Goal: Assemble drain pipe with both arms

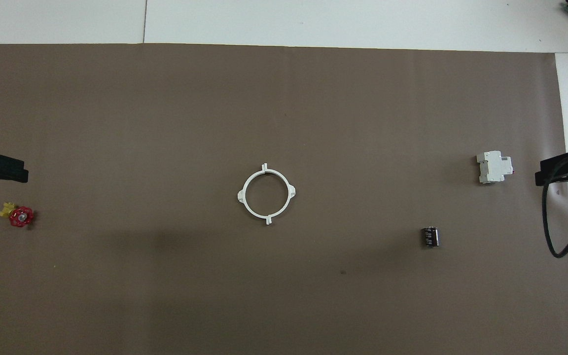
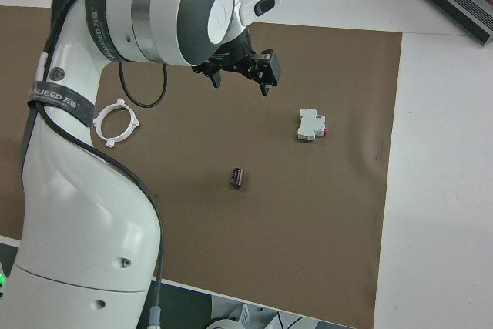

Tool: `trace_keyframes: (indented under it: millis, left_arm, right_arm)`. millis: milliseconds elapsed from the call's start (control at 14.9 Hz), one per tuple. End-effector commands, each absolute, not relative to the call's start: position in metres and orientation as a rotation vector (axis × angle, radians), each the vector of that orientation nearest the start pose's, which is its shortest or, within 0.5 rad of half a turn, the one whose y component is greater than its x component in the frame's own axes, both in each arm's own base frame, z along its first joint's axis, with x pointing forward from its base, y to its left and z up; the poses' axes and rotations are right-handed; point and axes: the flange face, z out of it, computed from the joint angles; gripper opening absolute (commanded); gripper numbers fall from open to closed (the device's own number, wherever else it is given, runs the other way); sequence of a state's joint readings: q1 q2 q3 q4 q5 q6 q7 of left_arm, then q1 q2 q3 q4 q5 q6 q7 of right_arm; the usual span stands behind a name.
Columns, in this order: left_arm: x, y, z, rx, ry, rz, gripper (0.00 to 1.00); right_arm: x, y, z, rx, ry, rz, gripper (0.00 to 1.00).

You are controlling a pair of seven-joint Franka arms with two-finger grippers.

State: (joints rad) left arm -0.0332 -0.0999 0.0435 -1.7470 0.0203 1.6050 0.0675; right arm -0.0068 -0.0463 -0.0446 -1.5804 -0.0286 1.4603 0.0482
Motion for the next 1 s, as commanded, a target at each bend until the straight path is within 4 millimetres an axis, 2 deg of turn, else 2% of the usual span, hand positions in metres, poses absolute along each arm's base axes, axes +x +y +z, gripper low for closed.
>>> trace_keyframes:
  millis: [0, 134, 401, 669, 803, 936]
  left_arm:
    - [0.514, 0.004, 0.622, -3.115, 0.118, 0.04, 1.0]
    - [0.515, 0.007, 0.631, -3.117, 0.113, 0.021, 1.0]
    - [0.513, 0.005, 0.654, -3.116, 0.115, 0.128, 1.0]
    - [0.515, 0.01, 0.653, -3.118, 0.089, 0.109, 1.0]
    - [0.521, 0.015, 0.647, -3.124, 0.078, 0.028, 1.0]
    - [0.525, 0.014, 0.65, -3.145, 0.075, -0.022, 1.0]
  right_arm:
    - [0.521, -0.033, 0.636, -3.154, 0.183, 0.092, 1.0]
    - [0.521, -0.033, 0.636, -3.154, 0.183, 0.092, 1.0]
    - [0.521, -0.033, 0.636, -3.154, 0.183, 0.092, 1.0]
    - [0.521, -0.033, 0.636, -3.154, 0.183, 0.092, 1.0]
    - [0.521, -0.033, 0.636, -3.154, 0.183, 0.092, 1.0]
    - [0.521, -0.032, 0.637, -3.154, 0.181, 0.092, 1.0]
